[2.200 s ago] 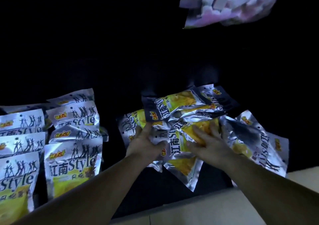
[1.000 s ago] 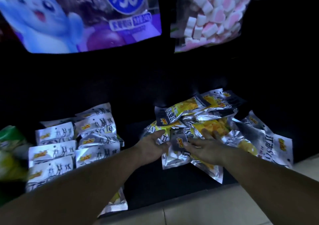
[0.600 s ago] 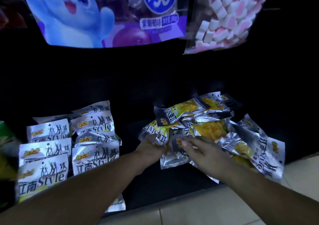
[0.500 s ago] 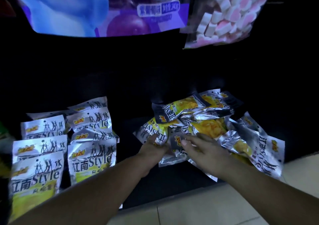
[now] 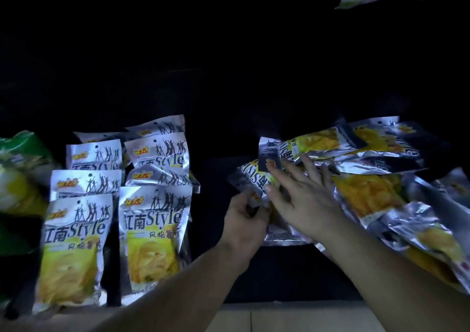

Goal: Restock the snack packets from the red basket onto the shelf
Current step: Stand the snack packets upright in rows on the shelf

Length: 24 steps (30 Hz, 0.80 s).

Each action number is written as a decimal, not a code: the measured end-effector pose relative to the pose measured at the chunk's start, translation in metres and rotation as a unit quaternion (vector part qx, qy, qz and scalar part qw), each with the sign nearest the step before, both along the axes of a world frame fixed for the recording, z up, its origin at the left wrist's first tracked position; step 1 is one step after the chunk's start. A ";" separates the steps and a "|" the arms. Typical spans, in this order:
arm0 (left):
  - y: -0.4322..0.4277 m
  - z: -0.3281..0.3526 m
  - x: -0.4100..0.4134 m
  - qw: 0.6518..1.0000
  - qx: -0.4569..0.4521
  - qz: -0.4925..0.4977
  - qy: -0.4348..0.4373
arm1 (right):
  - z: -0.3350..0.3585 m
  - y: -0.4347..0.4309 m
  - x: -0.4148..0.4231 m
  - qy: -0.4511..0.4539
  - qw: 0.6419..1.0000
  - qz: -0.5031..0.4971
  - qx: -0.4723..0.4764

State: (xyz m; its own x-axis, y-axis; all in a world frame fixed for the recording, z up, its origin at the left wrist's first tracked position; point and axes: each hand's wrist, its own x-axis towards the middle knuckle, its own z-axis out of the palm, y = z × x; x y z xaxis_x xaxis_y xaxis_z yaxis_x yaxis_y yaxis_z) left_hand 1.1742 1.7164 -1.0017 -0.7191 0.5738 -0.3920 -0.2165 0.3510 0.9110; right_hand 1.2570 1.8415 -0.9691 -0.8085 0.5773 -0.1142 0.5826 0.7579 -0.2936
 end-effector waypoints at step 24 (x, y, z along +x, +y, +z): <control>-0.030 0.106 -0.104 0.968 0.184 0.115 0.124 | 0.059 -0.037 -0.045 0.279 0.909 -0.046 -0.307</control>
